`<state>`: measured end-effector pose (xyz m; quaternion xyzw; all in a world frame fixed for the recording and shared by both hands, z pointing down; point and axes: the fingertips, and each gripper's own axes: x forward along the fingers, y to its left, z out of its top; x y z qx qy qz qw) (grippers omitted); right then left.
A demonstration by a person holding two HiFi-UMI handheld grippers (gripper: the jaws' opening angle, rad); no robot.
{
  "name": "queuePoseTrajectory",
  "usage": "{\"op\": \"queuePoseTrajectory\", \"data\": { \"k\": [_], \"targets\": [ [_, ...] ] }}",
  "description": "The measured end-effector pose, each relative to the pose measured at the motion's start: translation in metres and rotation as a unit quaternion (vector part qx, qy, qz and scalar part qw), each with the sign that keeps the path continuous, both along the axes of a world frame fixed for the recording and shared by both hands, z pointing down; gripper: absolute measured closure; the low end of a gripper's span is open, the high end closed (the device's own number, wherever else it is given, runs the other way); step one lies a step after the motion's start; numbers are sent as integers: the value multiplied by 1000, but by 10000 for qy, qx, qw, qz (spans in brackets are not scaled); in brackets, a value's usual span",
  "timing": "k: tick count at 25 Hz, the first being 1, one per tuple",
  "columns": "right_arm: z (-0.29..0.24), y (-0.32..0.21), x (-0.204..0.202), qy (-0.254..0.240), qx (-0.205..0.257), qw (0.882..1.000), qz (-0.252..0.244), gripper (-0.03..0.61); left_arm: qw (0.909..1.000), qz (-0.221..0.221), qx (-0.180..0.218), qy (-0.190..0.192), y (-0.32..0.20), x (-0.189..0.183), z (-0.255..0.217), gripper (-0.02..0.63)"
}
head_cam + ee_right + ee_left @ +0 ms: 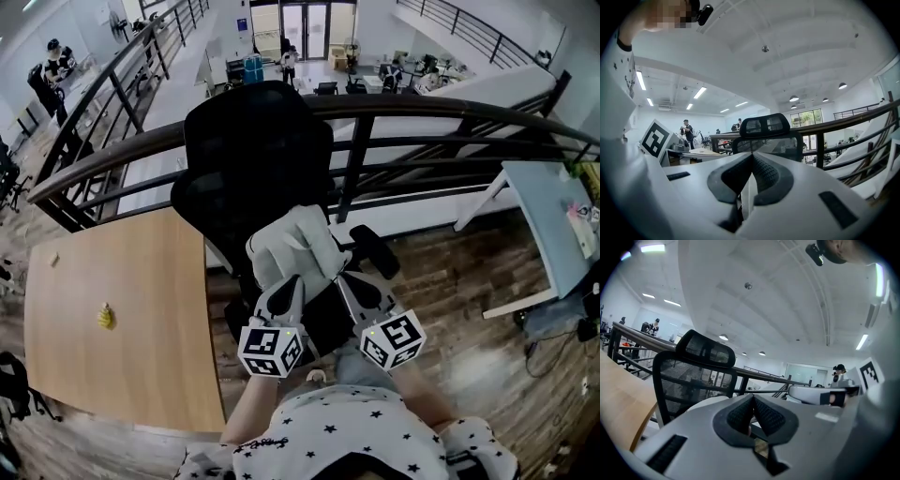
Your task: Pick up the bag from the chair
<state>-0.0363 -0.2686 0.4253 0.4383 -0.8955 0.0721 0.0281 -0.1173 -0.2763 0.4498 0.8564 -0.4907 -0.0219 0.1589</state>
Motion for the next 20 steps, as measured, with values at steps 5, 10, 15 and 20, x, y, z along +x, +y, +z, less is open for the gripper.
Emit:
{"op": "queuePoseTrajectory", "data": {
  "k": [5, 10, 15, 20],
  "targets": [
    [2, -42, -3, -22, 132, 9995, -280, 584, 9990, -436, 25, -30, -30, -14, 10, 603],
    [1, -84, -3, -78, 227, 9976, -650, 584, 9959, -894, 70, -148, -59, -17, 13, 603],
    [10, -118, -2, 8, 244, 9940, -1069, 584, 9915, -1265, 183, -235, -87, -10, 11, 603],
    [37, -148, -6, 97, 120, 9889, -1478, 584, 9857, -1627, 25, -446, -110, -8, 36, 603]
  ]
}}
